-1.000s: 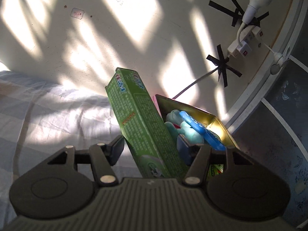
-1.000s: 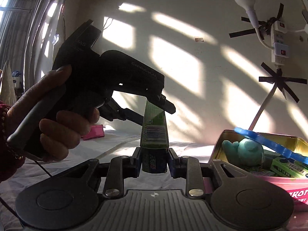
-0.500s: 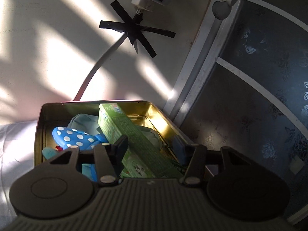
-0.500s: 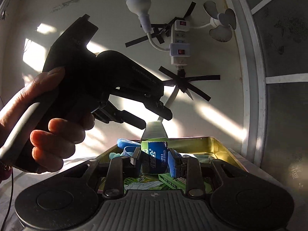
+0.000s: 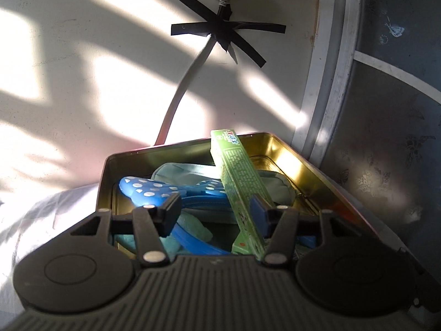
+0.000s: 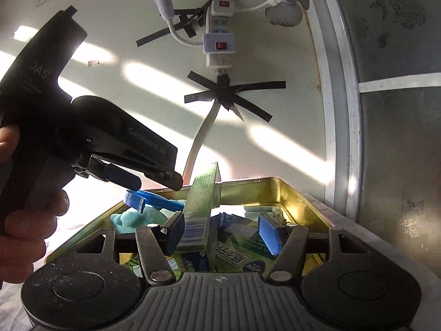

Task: Organize objects
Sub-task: 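Lower the toothpaste box upright into the tin and open the right gripper, then move the right gripper back over to the dark pink pouch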

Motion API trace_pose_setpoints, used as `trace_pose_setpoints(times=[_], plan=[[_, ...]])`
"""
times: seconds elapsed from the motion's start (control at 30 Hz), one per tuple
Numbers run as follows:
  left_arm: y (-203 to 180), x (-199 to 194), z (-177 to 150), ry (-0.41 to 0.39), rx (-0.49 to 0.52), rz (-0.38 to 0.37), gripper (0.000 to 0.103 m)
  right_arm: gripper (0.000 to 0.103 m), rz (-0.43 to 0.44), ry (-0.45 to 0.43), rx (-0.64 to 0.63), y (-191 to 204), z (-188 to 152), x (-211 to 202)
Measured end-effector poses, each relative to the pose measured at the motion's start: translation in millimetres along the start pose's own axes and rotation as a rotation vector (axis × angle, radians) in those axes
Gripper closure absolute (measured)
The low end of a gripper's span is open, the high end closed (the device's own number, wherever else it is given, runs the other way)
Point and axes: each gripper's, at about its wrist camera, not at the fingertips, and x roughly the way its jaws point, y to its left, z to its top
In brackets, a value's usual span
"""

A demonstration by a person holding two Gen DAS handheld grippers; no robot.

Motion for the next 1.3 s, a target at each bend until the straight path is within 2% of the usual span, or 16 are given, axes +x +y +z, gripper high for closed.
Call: trace_pose_setpoints(times=[0.07,0.33,0.6,0.87,1.3], plan=[[2.6,-10.1,-3.8,-0.022,0.018,0.053,0.04,0.044,0.012,-0.018,0.015,-0.7,-2.2,-7.0],[13.2,-48.2,-23.1,-0.088,0.036,0.174,0.036,0.043,0.02,-0.025,0.022,5.9,-2.0,-27.8],[23.7,-76.9,-39.1,-0.111,0.016,0.194,0.034,0.043,0.019,-0.024,0.101,6.8,0.8,-40.9],[36.3,-103.2,-60.3,-0.139,0.025,0.232,0.032,0.043,0.057,-0.016,0.125,22.1,4.0,-51.8],[70.8,-121.4,-108.6,-0.08,-0.028,0.24,0.032,0.043,0.055,0.037,0.124,48.4,0.3,-64.0]])
